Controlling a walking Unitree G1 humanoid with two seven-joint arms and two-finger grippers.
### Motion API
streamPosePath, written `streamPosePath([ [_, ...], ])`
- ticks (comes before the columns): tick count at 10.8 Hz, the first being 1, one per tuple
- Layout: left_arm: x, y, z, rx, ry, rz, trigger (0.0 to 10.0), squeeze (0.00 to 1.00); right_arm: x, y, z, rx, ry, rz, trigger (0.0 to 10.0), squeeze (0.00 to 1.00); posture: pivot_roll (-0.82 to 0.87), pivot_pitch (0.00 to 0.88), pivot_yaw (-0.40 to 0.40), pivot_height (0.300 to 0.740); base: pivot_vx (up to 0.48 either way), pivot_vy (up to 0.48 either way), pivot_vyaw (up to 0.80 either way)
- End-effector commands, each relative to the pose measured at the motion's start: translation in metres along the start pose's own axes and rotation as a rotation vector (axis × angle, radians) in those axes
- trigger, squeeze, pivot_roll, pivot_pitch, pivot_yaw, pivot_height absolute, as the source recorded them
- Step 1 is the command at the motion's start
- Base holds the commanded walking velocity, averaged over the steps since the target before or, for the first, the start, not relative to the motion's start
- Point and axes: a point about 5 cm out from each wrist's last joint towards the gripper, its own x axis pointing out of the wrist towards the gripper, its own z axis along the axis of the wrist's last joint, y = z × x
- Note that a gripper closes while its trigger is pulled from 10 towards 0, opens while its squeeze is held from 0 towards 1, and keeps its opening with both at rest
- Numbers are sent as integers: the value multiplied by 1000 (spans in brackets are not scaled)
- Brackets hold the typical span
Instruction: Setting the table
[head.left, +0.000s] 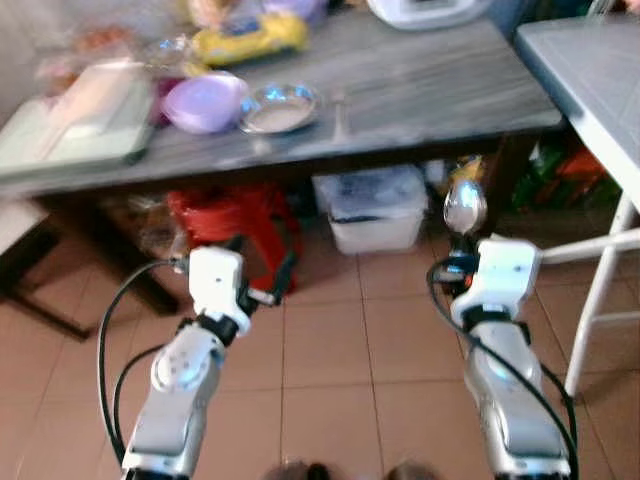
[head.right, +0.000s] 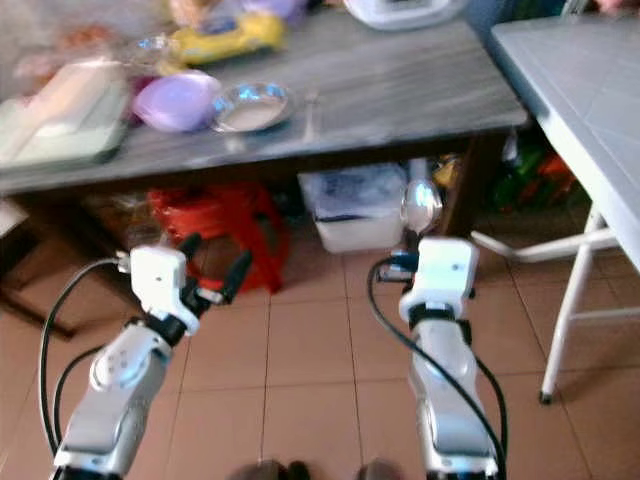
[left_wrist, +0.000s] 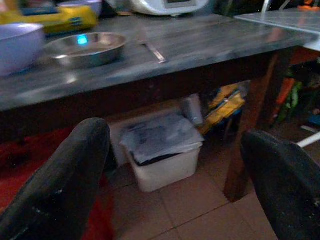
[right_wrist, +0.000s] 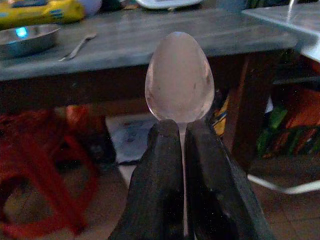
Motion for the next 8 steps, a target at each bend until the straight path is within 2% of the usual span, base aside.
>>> streamPosePath([
  [1,0,-2,0,2,2,-10,10000,0,1,-2,3,-1,-14,-1,10000,0,-59,192,147,740,480,0,0],
  [6,3,-7,0,-2,2,-14,10000,0,4,0,7,-19,-29,20,10000,0,-67,194,142,740,480,0,0],
  [7,4,-7,0,-2,1,-12,10000,0,5,2,9,-46,-47,41,10000,0,-67,195,141,740,480,0,0],
  [8,5,-8,0,-1,-1,-12,10000,0,6,4,11,-51,-56,50,10000,0,-70,197,142,740,480,0,788],
])
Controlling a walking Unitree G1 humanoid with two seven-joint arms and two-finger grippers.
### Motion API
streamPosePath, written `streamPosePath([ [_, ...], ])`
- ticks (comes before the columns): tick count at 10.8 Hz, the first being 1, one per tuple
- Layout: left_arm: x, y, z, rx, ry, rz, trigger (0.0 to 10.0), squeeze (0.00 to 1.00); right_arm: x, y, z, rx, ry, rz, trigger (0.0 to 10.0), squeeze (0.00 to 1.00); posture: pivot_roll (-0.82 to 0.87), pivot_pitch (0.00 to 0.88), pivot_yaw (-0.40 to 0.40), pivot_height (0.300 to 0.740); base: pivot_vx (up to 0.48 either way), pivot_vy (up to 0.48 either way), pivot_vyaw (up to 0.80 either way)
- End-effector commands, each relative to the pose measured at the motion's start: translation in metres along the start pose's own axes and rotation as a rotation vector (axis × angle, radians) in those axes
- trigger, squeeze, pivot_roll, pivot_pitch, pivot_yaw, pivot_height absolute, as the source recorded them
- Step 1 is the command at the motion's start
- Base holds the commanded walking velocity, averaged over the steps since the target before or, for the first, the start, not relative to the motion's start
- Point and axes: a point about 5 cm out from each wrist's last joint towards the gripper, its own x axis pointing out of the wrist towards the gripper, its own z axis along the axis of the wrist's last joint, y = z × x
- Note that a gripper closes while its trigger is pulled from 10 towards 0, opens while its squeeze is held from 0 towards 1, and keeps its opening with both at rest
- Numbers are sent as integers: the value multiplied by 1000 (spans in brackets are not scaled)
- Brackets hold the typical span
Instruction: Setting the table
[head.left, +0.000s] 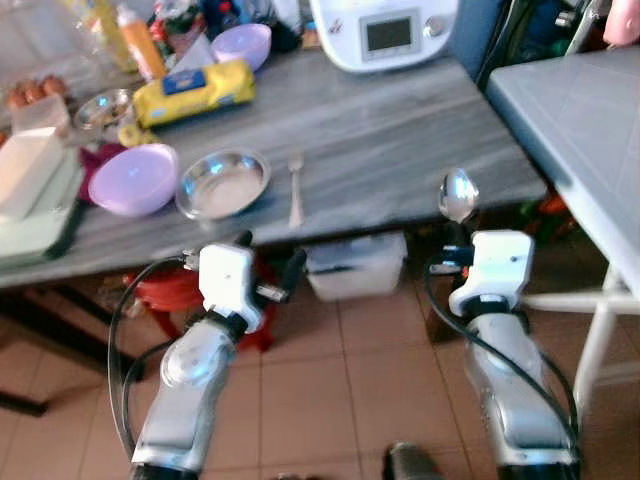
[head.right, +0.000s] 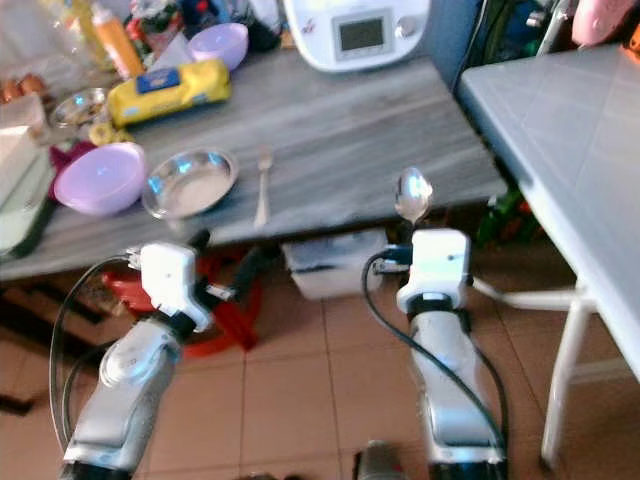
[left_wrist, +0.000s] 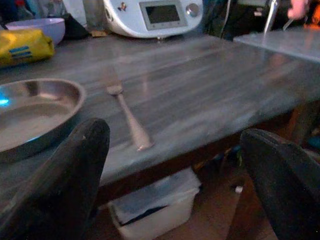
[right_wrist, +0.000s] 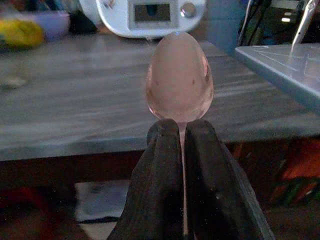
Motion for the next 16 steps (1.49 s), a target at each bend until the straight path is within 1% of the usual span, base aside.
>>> streamPosePath([
  [1,-6,11,-1,28,16,36,10000,0,0,11,6,30,-28,34,10000,0,-70,199,143,740,480,0,788],
  [4,-6,14,-1,33,20,41,10000,0,-1,12,5,35,-24,35,10000,0,-70,199,144,740,424,0,535],
  [5,-7,14,-1,34,23,44,10000,0,0,12,5,37,-24,35,10000,0,-70,198,145,740,337,0,0],
  [8,-12,20,0,40,21,70,10000,0,-1,12,5,43,-22,31,10000,0,-69,197,146,740,0,0,0],
  [9,-23,25,1,71,34,59,10000,0,-2,12,4,48,-19,27,10000,0,-68,199,145,740,0,0,0],
  [11,-30,30,3,89,40,59,10000,0,-3,12,3,50,-16,24,10000,0,-68,203,146,740,0,0,0],
  [13,-39,29,4,81,55,22,10000,0,-4,11,4,60,-13,11,10000,0,-69,208,146,740,0,0,0],
  [14,-49,27,2,76,79,-18,10000,0,-4,10,4,93,-2,-12,10000,0,-68,212,144,740,0,0,0],
  [15,-56,29,-2,88,106,-29,10000,0,-3,12,5,145,18,-22,10000,0,-65,213,144,740,0,0,0],
  [16,-56,30,-3,91,111,-29,10000,0,-1,14,7,178,24,-26,10000,0,-64,215,143,740,0,0,0],
])
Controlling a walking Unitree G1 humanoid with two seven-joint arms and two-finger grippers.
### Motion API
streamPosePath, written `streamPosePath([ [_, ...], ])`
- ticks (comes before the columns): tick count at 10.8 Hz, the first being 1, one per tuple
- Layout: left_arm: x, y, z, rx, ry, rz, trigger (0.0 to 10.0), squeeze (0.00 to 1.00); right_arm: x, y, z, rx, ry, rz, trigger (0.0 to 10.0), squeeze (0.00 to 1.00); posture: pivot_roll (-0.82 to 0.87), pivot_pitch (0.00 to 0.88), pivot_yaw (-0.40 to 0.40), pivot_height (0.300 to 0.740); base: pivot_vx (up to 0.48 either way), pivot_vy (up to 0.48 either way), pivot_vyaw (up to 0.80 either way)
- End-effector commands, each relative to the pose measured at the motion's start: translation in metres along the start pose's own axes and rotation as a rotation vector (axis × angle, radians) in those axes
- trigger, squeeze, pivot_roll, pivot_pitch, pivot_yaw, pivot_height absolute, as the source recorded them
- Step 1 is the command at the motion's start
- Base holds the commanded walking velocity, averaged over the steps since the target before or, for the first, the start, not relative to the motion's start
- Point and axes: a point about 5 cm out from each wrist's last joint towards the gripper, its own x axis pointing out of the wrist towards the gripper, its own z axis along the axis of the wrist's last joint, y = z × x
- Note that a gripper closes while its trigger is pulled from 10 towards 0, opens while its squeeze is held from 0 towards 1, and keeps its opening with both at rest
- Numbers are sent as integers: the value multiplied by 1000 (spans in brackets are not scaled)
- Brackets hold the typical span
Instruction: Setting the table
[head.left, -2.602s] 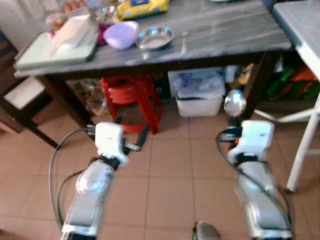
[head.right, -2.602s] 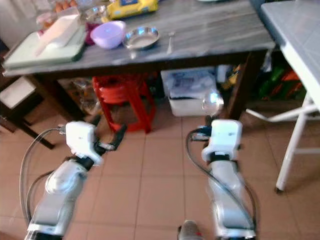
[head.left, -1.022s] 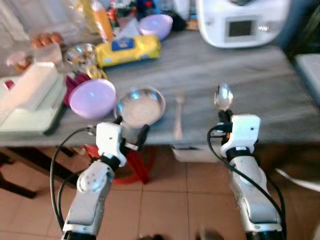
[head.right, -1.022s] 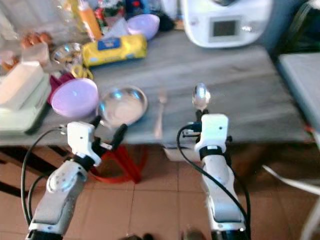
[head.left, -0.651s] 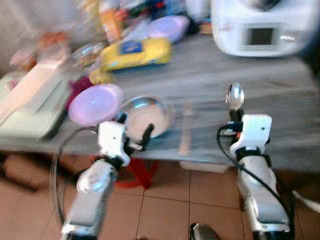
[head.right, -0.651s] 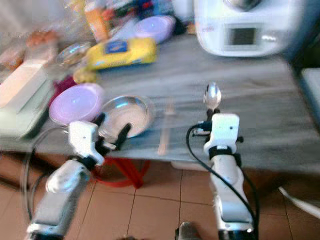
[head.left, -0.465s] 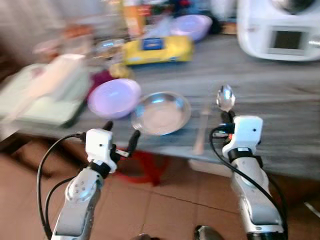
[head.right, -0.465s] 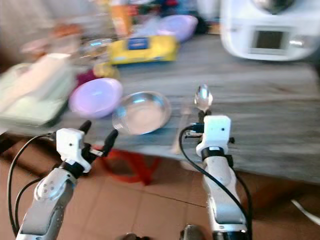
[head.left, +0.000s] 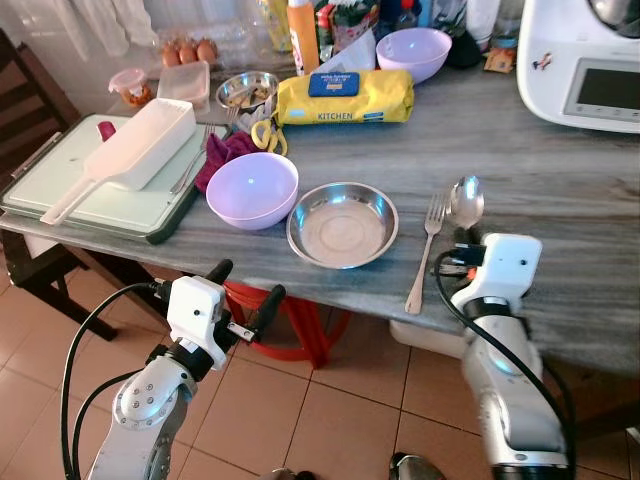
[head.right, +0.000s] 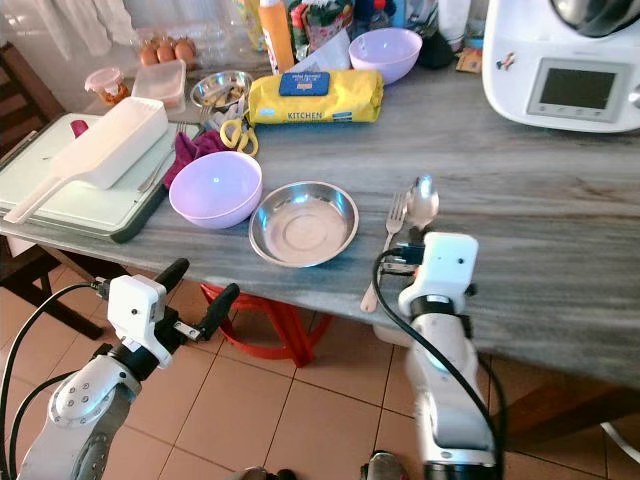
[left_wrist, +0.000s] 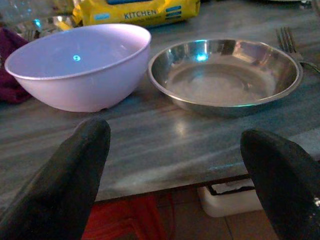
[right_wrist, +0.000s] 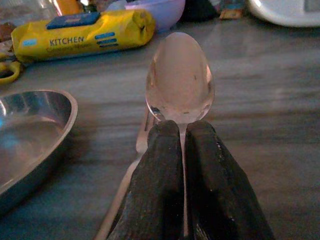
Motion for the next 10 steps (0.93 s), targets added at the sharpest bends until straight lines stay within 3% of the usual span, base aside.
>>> streamPosePath([
  [1,-2,2,0,11,8,6,10000,0,-1,2,8,23,-20,-7,10000,0,-65,215,142,740,0,0,0],
  [10,7,-3,0,1,3,-27,10000,0,4,11,-13,272,186,-43,10000,0,-74,213,143,740,0,0,0],
])
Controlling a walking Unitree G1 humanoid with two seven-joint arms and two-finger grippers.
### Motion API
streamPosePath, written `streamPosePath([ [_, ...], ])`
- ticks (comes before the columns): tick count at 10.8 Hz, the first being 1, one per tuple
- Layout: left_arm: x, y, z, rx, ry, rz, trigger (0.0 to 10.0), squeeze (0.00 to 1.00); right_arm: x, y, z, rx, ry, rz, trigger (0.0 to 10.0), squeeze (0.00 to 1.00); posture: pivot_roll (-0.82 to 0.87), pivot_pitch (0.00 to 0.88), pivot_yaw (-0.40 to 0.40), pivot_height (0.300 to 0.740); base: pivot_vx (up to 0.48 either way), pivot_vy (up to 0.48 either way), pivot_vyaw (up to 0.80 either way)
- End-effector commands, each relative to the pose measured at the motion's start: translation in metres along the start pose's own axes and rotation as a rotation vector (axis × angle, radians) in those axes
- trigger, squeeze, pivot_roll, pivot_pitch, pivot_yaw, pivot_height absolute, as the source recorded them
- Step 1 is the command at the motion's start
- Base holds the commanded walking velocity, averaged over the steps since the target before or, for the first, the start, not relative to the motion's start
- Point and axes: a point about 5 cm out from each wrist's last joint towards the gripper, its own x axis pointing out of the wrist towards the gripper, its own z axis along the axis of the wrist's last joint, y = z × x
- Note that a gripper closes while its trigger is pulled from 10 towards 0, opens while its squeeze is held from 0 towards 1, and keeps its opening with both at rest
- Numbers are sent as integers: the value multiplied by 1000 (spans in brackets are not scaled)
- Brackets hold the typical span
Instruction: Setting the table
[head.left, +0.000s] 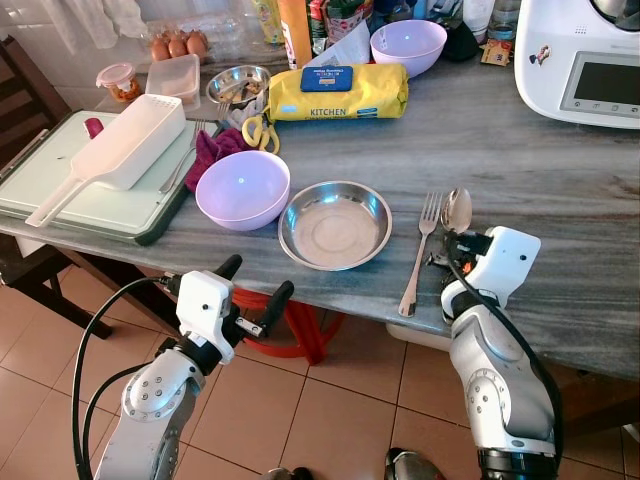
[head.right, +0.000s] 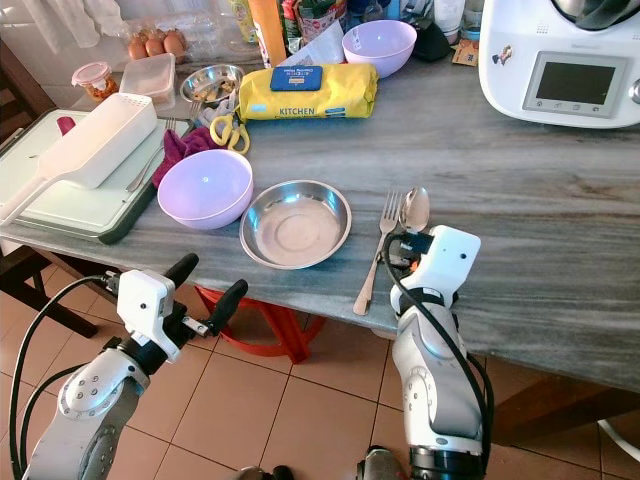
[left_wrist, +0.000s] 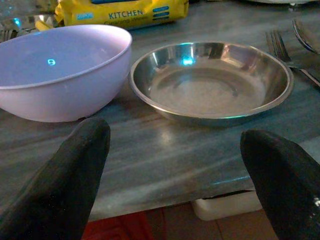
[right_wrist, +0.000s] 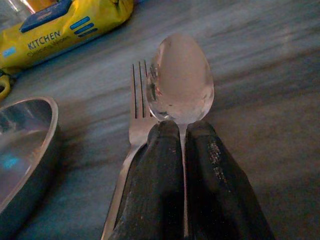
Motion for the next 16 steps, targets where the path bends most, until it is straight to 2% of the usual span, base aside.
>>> streamPosePath([
  [1,-1,1,-1,8,15,0,10000,0,-1,-1,-15,21,80,-11,10000,0,-74,213,141,740,0,0,0],
  [4,1,-1,1,5,10,0,10000,0,-2,-12,-21,-44,130,-82,10000,0,-74,212,141,740,0,0,0],
  [7,3,-2,1,7,13,-3,10000,0,-3,-19,-19,-44,117,-124,10000,0,-78,212,143,740,0,0,0],
  [9,3,-2,1,7,13,-6,10000,0,-1,-20,-19,-70,130,-146,10000,0,-76,211,144,740,0,0,0],
  [14,3,-2,0,11,20,-14,10000,0,1,-18,-24,-48,156,-153,10000,0,-70,209,148,740,0,0,0],
  [15,3,-3,0,9,18,-23,10000,0,1,-18,-27,-36,163,-149,10000,894,-70,207,148,740,0,0,0],
  [16,3,-4,0,6,17,-36,10000,0,1,-18,-26,-35,161,-148,10000,1000,-69,207,148,740,0,0,0],
])
